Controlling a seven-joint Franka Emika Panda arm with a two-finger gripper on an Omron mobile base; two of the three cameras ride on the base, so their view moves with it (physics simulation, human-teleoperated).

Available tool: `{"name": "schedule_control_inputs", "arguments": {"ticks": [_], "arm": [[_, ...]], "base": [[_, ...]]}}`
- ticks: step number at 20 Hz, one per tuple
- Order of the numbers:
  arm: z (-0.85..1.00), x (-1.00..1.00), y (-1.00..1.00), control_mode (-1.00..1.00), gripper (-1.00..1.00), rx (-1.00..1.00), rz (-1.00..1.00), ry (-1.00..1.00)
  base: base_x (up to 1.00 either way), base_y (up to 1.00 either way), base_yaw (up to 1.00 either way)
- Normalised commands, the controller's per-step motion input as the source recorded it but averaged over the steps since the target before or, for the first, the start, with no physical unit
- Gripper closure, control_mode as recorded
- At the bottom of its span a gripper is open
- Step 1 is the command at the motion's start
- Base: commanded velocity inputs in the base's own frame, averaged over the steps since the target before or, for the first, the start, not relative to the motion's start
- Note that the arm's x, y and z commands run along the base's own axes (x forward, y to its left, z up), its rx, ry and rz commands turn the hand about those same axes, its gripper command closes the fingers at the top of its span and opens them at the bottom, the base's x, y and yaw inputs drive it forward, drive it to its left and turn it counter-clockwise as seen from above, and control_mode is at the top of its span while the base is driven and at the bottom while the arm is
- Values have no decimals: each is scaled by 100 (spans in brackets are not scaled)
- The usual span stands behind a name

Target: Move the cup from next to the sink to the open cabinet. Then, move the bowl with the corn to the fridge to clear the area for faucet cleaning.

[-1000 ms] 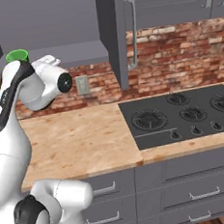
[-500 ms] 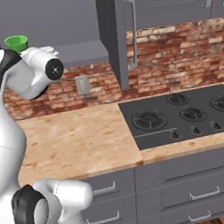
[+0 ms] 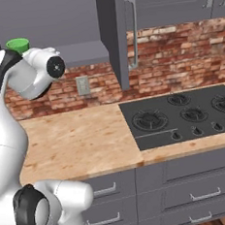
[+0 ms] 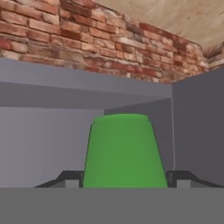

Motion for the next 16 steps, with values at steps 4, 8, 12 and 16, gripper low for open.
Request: {"name": "schedule_control_inputs", "arguments": {"ticks": [4,8,12,16], "arm": [[0,42,2,-100,100,0,-12,1],[0,84,13,-100,100,0,-14,13],[0,87,20,-100,100,0,-14,20],[0,73,5,-100,100,0,-8,18]], "base": [[0,0,0],[0,0,0],[0,0,0],[0,0,0]]}}
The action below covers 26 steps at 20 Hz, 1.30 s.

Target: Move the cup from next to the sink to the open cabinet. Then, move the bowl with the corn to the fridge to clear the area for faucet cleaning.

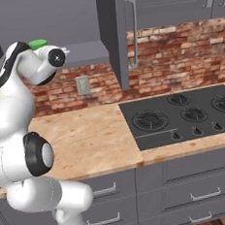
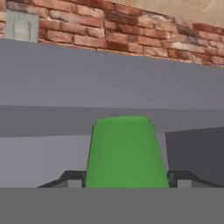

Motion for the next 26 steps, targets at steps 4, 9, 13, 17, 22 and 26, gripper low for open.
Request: {"name": "schedule_control_inputs", "arguments": {"ticks": [4,9,13,17,22,26], "arm": [[0,69,6,-100,100,0,-8,12],[5,24,14,-100,100,0,-4,6],[-9,3,15,-100,100,0,0,2],[-40,2,9,-100,100,0,0,6],[-24,26,10,-100,100,0,0,9],[0,25,13,-100,-100,0,-1,2]], "base": [[0,0,0],[0,0,0],[0,0,0],[0,0,0],[0,0,0],[0,0,0]]}}
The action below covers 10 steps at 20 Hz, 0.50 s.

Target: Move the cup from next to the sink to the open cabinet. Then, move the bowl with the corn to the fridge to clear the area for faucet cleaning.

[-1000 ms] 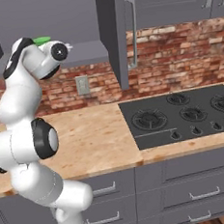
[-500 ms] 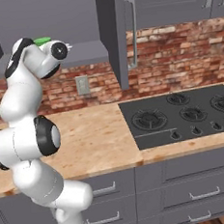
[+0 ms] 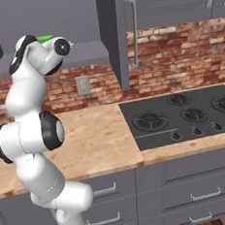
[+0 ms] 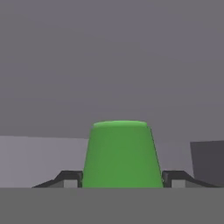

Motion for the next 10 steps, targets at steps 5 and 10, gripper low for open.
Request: {"name": "schedule_control_inputs", "arguments": {"ticks": [5,10], "arm": [[0,-11,0,-100,-100,0,0,-2],[11,-39,-6,-100,-100,0,-1,-12]], "base": [[0,0,0],[0,0,0]]}}
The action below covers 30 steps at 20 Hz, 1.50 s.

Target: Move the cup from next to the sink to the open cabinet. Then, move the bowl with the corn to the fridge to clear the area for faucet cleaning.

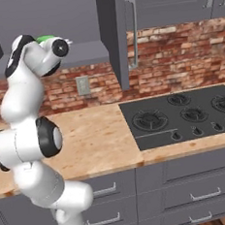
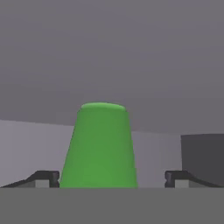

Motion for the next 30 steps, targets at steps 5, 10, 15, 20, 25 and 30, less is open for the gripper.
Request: {"name": "schedule_control_inputs", "arguments": {"ticks": [5,10,15,20,25,30], "arm": [[28,-68,-17,-100,-100,2,-1,-14],[-3,-100,-57,-100,-100,4,-10,-1],[-55,-100,-68,-100,-100,0,-13,8],[-100,-100,-38,-100,-100,-8,-4,11],[-93,-100,-39,-100,-100,-3,-4,0],[-9,-60,-10,-100,-100,2,-18,-16]], "base": [[0,0,0],[0,0,0],[0,0,0],[0,0,0],[0,0,0],[0,0,0]]}}
